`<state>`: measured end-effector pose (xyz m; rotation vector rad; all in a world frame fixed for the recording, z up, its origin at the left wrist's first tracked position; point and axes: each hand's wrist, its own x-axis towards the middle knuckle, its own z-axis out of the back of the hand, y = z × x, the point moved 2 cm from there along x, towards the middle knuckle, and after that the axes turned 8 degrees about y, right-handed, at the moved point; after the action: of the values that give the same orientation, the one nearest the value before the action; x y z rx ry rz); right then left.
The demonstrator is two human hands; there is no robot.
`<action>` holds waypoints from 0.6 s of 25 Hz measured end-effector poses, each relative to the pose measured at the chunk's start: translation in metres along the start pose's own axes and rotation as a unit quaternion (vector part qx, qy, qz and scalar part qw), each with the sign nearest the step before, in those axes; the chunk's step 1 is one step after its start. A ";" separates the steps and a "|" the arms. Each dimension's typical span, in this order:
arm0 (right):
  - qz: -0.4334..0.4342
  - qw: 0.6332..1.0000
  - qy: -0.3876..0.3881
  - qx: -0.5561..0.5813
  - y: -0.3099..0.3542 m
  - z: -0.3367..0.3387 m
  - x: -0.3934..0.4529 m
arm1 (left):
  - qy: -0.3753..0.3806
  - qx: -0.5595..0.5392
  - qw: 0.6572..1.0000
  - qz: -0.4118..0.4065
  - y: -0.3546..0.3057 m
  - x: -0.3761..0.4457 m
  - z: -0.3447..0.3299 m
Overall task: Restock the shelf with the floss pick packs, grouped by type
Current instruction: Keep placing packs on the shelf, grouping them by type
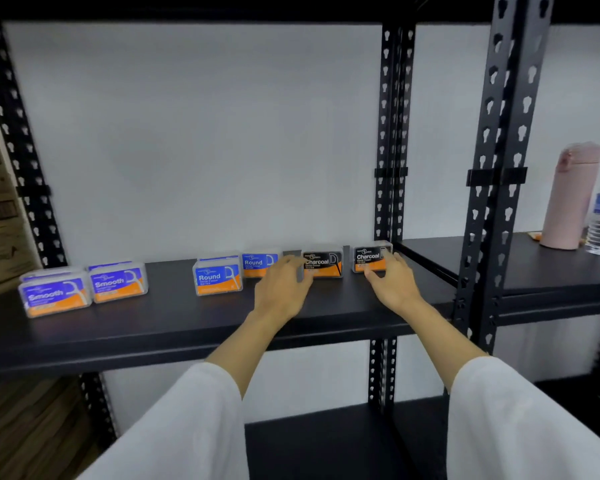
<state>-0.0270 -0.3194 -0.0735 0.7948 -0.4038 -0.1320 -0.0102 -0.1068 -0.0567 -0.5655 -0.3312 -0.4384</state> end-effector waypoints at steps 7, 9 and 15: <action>0.051 0.996 0.078 -0.016 0.047 0.000 -0.106 | 0.015 0.016 0.997 0.068 0.004 -0.092 0.050; 0.050 0.985 0.155 -0.057 0.051 -0.014 -0.131 | 0.046 0.048 0.994 0.088 0.009 -0.119 0.055; 0.015 0.932 0.332 -0.146 0.030 -0.090 -0.172 | 0.240 0.082 0.956 0.149 0.066 -0.175 0.028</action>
<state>-0.1492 -0.1933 -0.1608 0.4969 0.2447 0.1073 -0.1327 0.0131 -0.1360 -0.3243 0.1831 -0.2413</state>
